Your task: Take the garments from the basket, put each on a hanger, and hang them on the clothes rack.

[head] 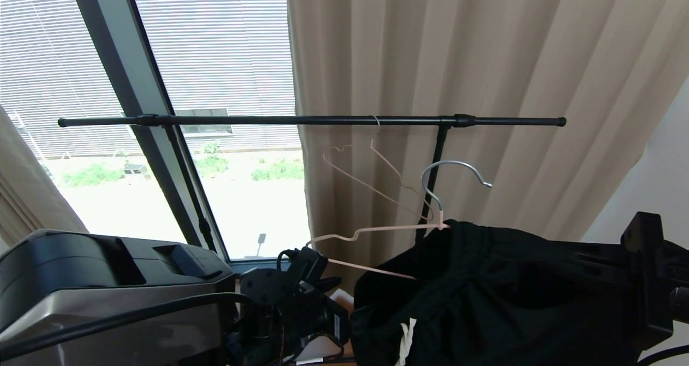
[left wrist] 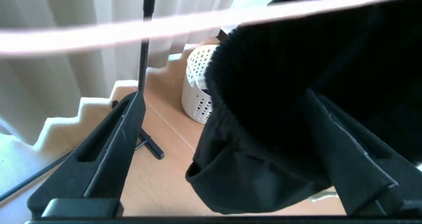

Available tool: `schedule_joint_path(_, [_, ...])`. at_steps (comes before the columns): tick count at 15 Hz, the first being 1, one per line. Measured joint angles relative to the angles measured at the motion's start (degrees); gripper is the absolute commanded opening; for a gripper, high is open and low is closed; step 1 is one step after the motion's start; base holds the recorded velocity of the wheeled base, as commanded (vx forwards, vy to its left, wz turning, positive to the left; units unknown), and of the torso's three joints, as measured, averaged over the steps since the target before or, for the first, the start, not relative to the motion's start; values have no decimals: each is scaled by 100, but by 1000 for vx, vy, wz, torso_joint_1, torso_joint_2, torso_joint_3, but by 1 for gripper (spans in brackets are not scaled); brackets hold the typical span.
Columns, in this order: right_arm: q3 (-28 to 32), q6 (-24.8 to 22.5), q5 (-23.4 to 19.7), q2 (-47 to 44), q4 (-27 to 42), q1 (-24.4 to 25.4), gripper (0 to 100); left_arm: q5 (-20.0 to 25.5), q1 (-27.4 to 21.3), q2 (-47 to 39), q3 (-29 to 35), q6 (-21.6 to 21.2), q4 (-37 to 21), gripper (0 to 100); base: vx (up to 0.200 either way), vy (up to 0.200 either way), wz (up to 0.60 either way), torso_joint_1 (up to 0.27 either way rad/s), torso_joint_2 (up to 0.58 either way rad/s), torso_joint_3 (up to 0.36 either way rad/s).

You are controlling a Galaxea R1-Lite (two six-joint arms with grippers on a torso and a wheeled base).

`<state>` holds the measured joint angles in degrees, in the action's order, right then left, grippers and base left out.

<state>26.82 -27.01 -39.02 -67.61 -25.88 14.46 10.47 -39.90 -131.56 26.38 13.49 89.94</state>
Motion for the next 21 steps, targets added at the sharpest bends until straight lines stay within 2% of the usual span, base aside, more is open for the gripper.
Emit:
schedule_joint_path(2, [22, 80, 2, 68, 0, 1, 0, -2, -21, -35, -4, 2, 0, 100, 0, 0, 0, 0, 0, 0])
schedule_joint_path(3, [27, 91, 0, 96, -1, 1, 0, -24, -39, -52, -4, -4, 0, 0, 0, 0, 0, 0, 0, 0])
schedule_joint_path(9, [49, 180, 10, 96, -4, -40, 0, -134, -1, 9, 7, -197, -2, 0, 0, 0, 0, 0, 0, 0])
schedule_joint_path(21, [62, 193, -79, -226, -6, -276, 0, -169, 719, 501, 243, -389, 0, 0, 0, 0, 0, 0, 0, 0])
